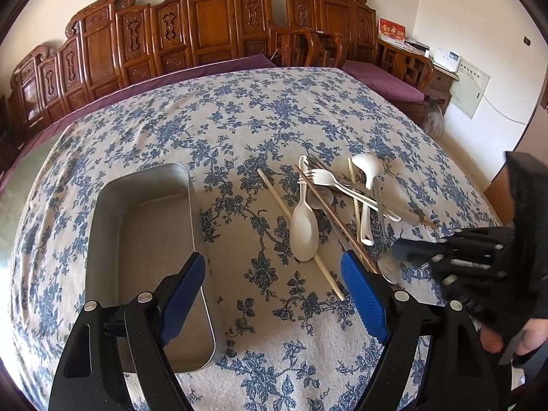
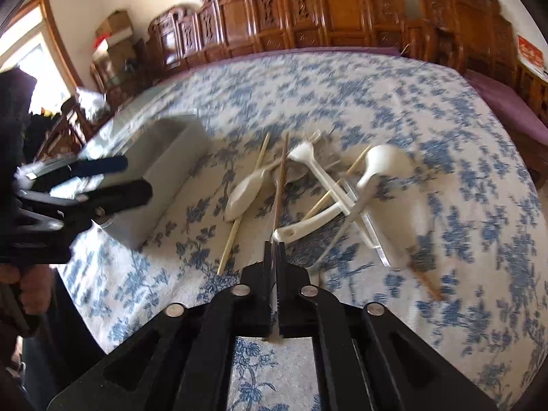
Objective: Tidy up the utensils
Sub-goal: 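Grasp the white plastic spoon with the left tool while the right tool holds the chopstick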
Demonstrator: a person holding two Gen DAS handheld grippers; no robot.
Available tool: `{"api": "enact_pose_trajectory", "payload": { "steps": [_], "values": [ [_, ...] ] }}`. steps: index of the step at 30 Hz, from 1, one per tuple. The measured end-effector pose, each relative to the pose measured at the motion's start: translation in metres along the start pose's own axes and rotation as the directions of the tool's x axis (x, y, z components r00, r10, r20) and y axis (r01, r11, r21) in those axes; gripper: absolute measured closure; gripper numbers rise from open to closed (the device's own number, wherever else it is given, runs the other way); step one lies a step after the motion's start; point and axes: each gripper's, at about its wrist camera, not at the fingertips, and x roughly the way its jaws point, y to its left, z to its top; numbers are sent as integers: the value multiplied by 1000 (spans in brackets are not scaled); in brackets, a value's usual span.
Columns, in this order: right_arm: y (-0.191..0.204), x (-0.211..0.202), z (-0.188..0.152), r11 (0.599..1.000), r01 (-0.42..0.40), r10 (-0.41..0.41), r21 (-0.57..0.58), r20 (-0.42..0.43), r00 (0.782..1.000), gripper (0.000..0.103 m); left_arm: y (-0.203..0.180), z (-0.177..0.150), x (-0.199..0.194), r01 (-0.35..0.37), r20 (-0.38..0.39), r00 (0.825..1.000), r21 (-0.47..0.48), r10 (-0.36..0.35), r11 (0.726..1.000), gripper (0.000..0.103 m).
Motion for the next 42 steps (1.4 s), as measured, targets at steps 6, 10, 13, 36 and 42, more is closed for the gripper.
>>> {"api": "enact_pose_trajectory", "payload": {
  "steps": [6, 10, 13, 36, 42],
  "values": [
    [-5, 27, -2, 999, 17, -15, 35, -57, 998, 86, 6, -1, -7, -1, 7, 1000, -9, 1, 1000, 25],
    [-7, 30, -1, 999, 7, -4, 42, -65, 998, 97, 8, -1, -8, -1, 9, 1000, -14, 1, 1000, 25],
    [-2, 23, -1, 1000, -9, 11, 27, -48, 999, 97, 9, -1, -3, -1, 1, 1000, -17, 1, 1000, 25],
    [-64, -38, 2, 987, 21, -35, 157, 85, 996, 97, -18, 48, 99, 52, -161, 986, 13, -49, 999, 58],
    [-61, -38, 2, 989, 15, -28, 148, 86, 996, 97, -15, 47, 122, 83, -228, 970, -29, -88, 996, 66]
  ]
}}
